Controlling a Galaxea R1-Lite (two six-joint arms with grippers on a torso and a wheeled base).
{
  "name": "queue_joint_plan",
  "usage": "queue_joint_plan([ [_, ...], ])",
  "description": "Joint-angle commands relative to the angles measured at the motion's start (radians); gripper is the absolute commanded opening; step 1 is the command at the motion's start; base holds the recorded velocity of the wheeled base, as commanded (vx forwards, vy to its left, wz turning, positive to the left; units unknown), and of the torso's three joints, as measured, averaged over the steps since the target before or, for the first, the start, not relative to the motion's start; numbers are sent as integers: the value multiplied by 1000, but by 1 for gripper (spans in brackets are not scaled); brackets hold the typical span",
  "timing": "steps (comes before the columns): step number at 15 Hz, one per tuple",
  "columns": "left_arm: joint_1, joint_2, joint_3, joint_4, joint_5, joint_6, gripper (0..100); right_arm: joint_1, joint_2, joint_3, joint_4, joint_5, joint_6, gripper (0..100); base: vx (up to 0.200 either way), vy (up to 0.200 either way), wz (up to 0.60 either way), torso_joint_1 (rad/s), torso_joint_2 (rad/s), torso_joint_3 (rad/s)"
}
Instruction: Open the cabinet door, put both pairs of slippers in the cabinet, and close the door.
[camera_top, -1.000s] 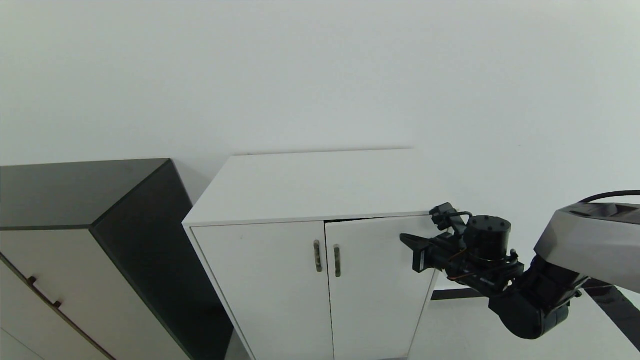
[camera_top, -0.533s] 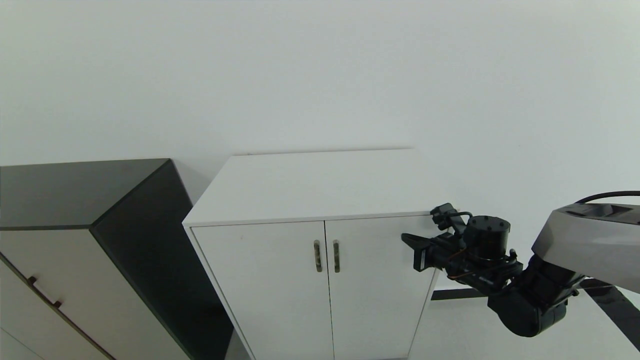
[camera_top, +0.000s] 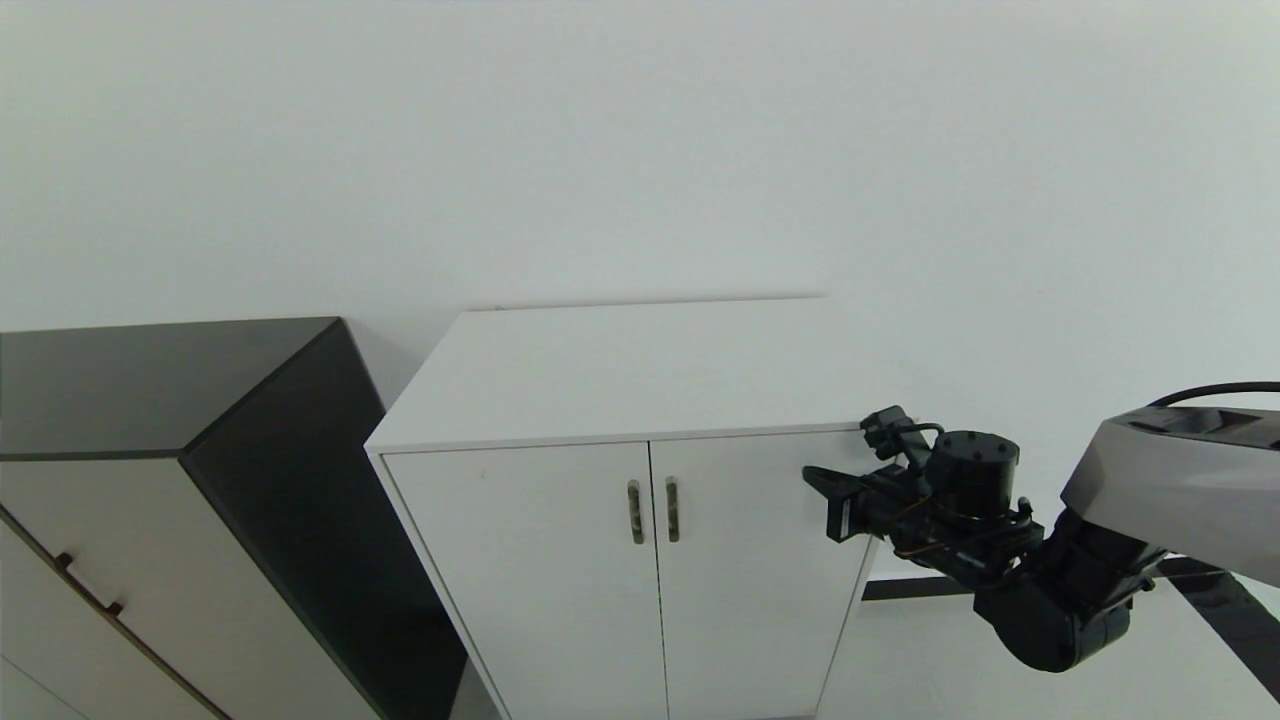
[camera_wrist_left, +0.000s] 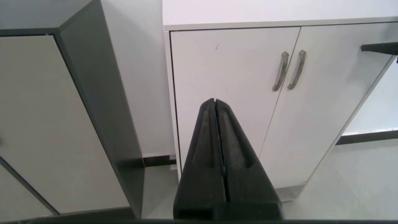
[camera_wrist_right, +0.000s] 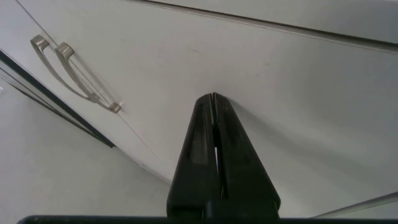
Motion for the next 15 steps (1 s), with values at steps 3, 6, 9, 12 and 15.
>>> queue_joint_plan([
  [3,0,2,0,-2,0,0,0,10,-11,59,-100,-55,-9,0,0,0,0,0,0,0],
  [6,0,2,0,0,0,0,0,22,-90,172,-178,-99,-25,0,0,0,0,0,0,0],
  [9,0,0,0,0,0,2,0,22,-249,339,-180,-101,-27,0,0,0,0,0,0,0],
  [12,0,2,0,0,0,2,0,-1,-416,543,-178,-110,-88,0,0,0,0,0,0,0],
  [15,0,2,0,0,0,2,0,-49,-548,711,-175,-124,-122,0,0,0,0,0,0,0],
])
